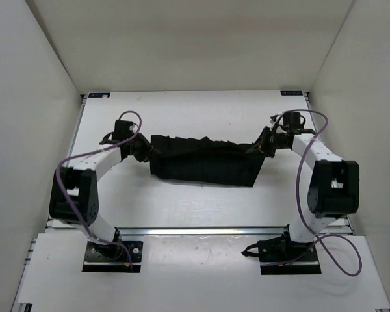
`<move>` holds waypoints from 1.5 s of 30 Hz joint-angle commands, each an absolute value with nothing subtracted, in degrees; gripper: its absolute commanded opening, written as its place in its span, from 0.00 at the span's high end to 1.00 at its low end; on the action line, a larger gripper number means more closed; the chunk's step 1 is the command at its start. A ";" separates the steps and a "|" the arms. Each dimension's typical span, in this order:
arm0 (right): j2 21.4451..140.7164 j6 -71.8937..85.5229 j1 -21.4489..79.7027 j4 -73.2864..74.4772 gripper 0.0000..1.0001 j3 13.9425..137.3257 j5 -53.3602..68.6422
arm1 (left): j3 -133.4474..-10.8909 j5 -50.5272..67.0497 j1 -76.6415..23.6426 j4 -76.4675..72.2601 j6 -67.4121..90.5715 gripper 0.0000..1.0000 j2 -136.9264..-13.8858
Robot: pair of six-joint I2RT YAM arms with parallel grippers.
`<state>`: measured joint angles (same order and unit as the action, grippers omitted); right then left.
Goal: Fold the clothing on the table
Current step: Fold the skirt
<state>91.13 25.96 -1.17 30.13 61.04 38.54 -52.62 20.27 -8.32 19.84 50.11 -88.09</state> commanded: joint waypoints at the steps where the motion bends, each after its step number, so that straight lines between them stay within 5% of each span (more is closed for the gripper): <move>1: 95.53 27.33 -2.81 17.88 0.99 66.61 37.44 | -58.87 22.14 -5.98 12.14 51.33 0.64 -94.71; 4: 97.47 29.00 -3.60 11.36 0.70 67.76 35.17 | -62.39 26.70 -4.75 6.97 53.87 0.46 -99.39; 7: 95.36 29.87 -4.22 11.94 0.52 66.72 27.43 | -62.23 32.33 -3.25 -5.21 59.67 0.36 -101.24; 12: 85.90 31.99 -3.78 16.08 0.31 58.20 20.76 | -60.84 36.39 -1.41 -0.38 54.79 0.31 -98.10; 17: 74.99 39.09 -1.77 12.23 0.27 41.60 19.08 | -49.24 24.64 -2.81 10.79 45.10 0.31 -88.52; 25: 72.24 53.43 4.13 0.45 0.29 26.82 13.01 | -38.50 9.52 -10.54 7.21 50.17 0.37 -85.08; 31: 78.39 57.66 3.34 -5.71 0.41 27.86 11.61 | -42.36 5.63 -14.94 4.93 50.80 0.48 -91.84; 34: 81.20 56.08 1.94 -7.82 0.68 28.56 12.65 | -42.98 6.42 -16.43 0.54 50.80 0.76 -95.35; 35: 82.43 55.12 0.63 -7.21 0.87 29.26 13.70 | -42.80 7.03 -16.61 -1.21 51.41 0.95 -95.62; 36: 82.27 53.19 0.09 -6.51 0.98 30.14 13.80 | -42.89 7.81 -17.39 -1.58 51.42 1.00 -95.80; 45: 79.10 28.51 -3.45 10.97 1.00 46.04 12.66 | -39.81 7.82 -22.32 -4.57 55.72 1.00 -92.98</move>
<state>81.89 40.53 -5.26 6.39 39.35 14.68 -40.49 8.86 -21.32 -3.51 54.28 -94.70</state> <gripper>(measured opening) 0.010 0.064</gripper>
